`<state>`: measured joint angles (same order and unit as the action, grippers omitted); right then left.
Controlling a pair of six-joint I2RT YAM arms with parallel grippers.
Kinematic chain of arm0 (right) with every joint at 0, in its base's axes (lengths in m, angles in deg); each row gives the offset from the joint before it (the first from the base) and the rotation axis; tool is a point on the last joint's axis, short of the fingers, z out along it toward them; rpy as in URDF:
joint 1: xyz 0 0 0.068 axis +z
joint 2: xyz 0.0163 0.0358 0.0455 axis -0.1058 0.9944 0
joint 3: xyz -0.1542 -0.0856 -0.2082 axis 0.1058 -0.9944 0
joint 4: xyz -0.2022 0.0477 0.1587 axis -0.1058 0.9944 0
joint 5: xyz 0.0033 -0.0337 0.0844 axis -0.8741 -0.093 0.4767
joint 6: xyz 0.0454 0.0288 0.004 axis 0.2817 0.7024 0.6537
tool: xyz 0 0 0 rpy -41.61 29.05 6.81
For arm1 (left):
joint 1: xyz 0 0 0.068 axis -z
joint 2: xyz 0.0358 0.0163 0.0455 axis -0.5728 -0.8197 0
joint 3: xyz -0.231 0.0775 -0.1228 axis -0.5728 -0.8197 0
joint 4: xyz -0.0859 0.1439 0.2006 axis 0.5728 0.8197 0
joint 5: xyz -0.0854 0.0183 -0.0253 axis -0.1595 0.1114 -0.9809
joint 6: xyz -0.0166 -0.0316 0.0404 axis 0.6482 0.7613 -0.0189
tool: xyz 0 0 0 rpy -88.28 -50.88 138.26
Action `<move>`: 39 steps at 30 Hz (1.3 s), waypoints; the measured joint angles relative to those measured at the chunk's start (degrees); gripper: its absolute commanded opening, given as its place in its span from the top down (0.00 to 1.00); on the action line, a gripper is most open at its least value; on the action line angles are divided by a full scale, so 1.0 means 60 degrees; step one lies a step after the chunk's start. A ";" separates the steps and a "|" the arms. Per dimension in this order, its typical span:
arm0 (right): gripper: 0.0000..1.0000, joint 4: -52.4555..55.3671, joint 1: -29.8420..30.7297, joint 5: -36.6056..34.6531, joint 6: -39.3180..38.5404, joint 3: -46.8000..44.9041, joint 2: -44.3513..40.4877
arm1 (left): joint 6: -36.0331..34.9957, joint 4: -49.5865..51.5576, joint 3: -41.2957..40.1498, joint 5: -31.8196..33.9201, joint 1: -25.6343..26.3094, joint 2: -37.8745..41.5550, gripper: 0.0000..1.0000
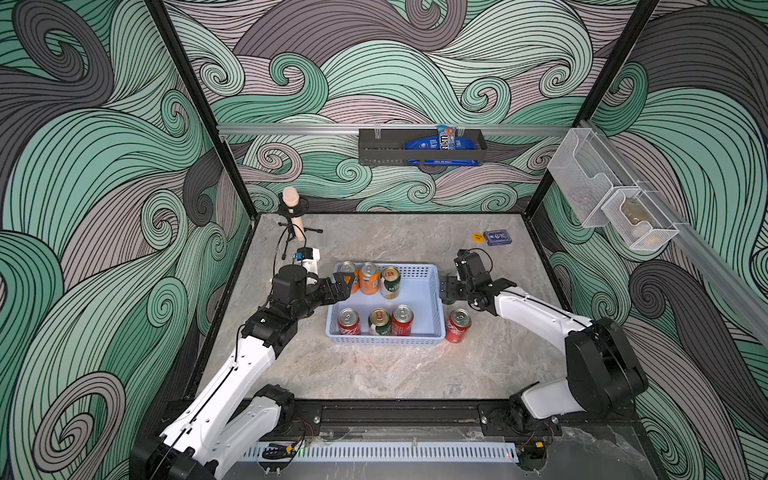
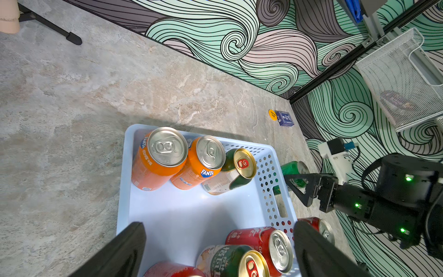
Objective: Take out the drinks from the basket
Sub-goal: Place the drink at the center of the board.
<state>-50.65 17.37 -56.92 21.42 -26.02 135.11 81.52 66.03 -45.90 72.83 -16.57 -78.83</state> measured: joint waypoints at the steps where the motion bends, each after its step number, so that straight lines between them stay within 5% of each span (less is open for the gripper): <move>1: 0.03 -0.0033 0.0007 0.0011 -0.0004 0.0000 -0.0109 | 0.0000 0.0000 0.0000 0.0000 -0.0015 0.0000 0.01; 25: 0.04 -0.0051 0.0506 0.1355 -0.0062 0.0849 -0.2619 | -0.0678 0.0339 0.0000 0.0339 -0.0805 0.0317 0.01; 39: 0.05 -0.0062 0.1475 0.2226 -0.0372 0.1971 -0.1180 | -0.0721 0.0160 0.0000 -0.0433 -0.1417 -0.0044 0.01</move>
<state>-51.02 26.22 -43.57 19.19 -14.20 128.03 77.19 66.99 -45.90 70.23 -25.07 -79.09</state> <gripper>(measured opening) 0.953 0.987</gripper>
